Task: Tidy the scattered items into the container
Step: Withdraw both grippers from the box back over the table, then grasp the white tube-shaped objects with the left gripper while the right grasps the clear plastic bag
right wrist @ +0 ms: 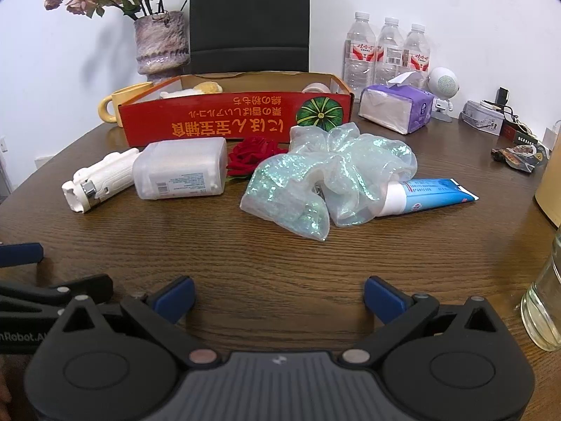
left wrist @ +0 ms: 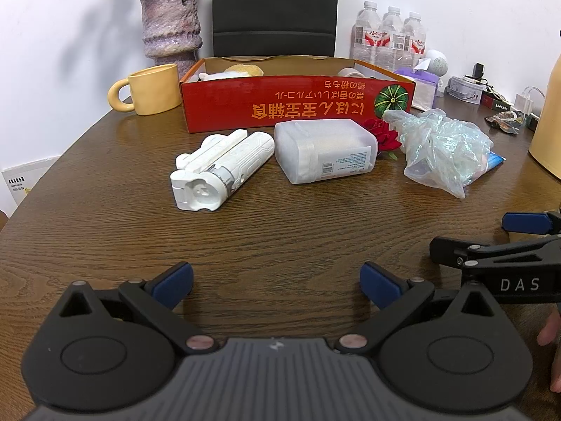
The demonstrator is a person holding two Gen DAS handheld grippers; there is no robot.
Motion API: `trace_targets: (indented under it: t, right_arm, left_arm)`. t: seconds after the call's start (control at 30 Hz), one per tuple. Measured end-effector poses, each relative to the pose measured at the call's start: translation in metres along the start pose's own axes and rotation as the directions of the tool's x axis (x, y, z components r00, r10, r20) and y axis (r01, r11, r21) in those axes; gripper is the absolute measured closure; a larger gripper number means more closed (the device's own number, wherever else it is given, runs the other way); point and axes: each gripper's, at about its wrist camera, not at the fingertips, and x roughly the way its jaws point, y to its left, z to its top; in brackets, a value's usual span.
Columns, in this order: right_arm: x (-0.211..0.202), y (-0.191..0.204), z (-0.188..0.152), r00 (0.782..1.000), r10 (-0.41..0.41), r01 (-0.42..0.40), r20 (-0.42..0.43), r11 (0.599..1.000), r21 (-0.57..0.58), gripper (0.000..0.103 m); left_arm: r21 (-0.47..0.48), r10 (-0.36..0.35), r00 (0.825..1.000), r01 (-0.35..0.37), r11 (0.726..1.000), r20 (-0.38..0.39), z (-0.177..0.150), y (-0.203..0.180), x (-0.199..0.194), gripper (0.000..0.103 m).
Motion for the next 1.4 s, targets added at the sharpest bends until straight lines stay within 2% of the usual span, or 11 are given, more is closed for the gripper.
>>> trace_targets:
  t: [0.27, 0.3, 0.43, 0.5, 0.67, 0.8, 0.97, 1.03, 1.13, 1.2, 1.4]
  right_arm:
    - [-0.002, -0.004, 0.001, 1.0, 0.007, -0.007, -0.01, 1.0, -0.002, 0.0]
    - [-0.004, -0.007, 0.004, 1.0, 0.017, -0.017, -0.02, 1.0, 0.003, 0.006]
    - [-0.023, -0.022, 0.026, 0.994, 0.033, -0.037, 0.1, 0.998, 0.042, 0.01]
    - [-0.023, -0.025, 0.043, 0.989, -0.008, 0.009, 0.147, 1.0, -0.004, 0.01]
    - [0.012, -0.037, 0.076, 0.989, -0.075, 0.083, 0.129, 0.995, -0.059, 0.01]
    - [0.043, -0.04, 0.085, 0.999, -0.016, 0.019, 0.05, 0.998, -0.063, 0.01]
    - [0.063, -0.038, 0.085, 1.0, -0.014, 0.016, 0.024, 0.998, -0.064, 0.013]
    - [0.066, -0.039, 0.084, 1.0, -0.006, 0.007, 0.015, 0.998, -0.06, 0.027]
    - [0.057, -0.041, 0.086, 0.999, 0.016, -0.015, 0.037, 0.999, -0.041, 0.069]
    - [0.052, -0.043, 0.087, 0.998, 0.031, -0.03, 0.051, 0.999, -0.029, 0.085]
    - [0.028, -0.046, 0.095, 0.99, 0.071, -0.071, 0.119, 0.997, -0.003, 0.091]
  left_arm:
    - [0.007, 0.005, 1.0, -0.005, 1.0, 0.014, 0.004, -0.002, 0.0, 0.0]
    - [0.01, -0.004, 1.0, 0.004, 1.0, 0.021, 0.008, -0.004, 0.0, 0.0]
    - [0.042, -0.06, 0.995, 0.057, 0.997, 0.074, 0.031, -0.008, 0.004, 0.0]
    - [0.063, -0.023, 0.996, 0.018, 0.998, 0.086, 0.043, -0.01, 0.011, 0.0]
    - [0.169, 0.091, 0.982, -0.119, 0.978, 0.163, 0.061, 0.0, 0.021, 0.0]
    - [0.172, 0.032, 0.996, -0.046, 0.984, 0.082, 0.067, 0.025, 0.047, 0.0]
    - [0.143, -0.05, 0.999, 0.047, 0.989, 0.016, 0.07, 0.043, 0.067, 0.0]
    - [0.146, -0.072, 0.997, 0.072, 0.987, -0.006, 0.069, 0.044, 0.072, 0.007]
    - [0.141, -0.036, 0.999, 0.035, 0.989, 0.004, 0.066, 0.044, 0.073, 0.041]
    - [0.126, -0.043, 0.999, 0.042, 0.991, 0.005, 0.064, 0.046, 0.071, 0.042]
    - [0.043, -0.023, 0.999, 0.021, 0.999, 0.037, 0.063, 0.049, 0.049, 0.043]
